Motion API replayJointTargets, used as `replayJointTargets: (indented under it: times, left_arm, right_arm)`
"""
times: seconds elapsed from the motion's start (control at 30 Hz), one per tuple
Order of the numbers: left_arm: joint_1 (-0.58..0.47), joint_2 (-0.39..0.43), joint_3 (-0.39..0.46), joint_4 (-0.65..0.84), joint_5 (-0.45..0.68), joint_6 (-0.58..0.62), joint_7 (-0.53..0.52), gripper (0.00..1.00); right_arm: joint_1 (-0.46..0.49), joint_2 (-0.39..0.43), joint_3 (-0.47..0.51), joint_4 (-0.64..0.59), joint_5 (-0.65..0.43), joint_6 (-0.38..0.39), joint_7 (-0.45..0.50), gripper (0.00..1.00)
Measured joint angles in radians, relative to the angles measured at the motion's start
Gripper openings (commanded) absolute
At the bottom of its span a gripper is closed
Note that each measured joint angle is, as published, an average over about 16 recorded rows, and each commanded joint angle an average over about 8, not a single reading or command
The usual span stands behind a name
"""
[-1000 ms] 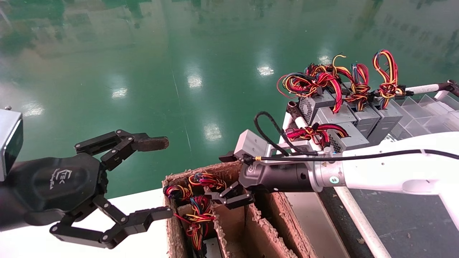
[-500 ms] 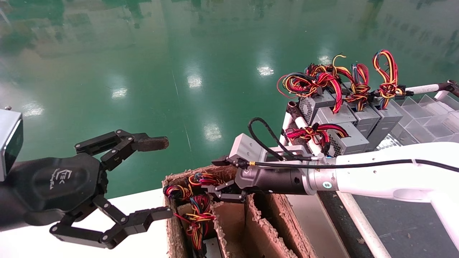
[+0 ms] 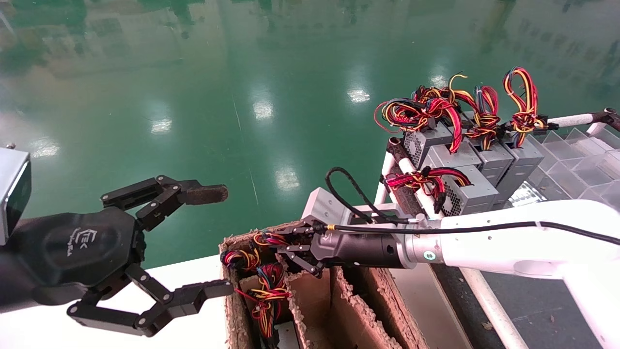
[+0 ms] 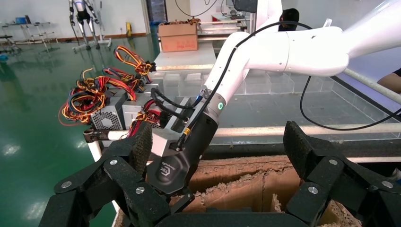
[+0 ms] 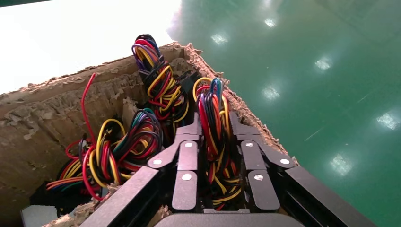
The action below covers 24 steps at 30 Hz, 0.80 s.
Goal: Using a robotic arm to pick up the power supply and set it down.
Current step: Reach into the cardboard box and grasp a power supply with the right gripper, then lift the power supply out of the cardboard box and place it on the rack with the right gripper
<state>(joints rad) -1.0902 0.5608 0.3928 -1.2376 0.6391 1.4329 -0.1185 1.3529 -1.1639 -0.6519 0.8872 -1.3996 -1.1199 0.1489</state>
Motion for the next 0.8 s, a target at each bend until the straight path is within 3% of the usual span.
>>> replayJointTargets:
  times: [0.4, 0.8]
  left_arm:
    - [0.000, 0.000, 0.000, 0.000, 0.000, 0.000, 0.000, 1.00]
    - [0.000, 0.000, 0.000, 0.000, 0.000, 0.000, 0.000, 1.00]
  right_arm:
    - [-0.016, 0.026, 0.048, 0.025, 0.061, 0.009, -0.041, 0.00]
    - [-0.073, 0.183, 0.194, 0.226, 0.211, 0.052, -0.053, 0.00]
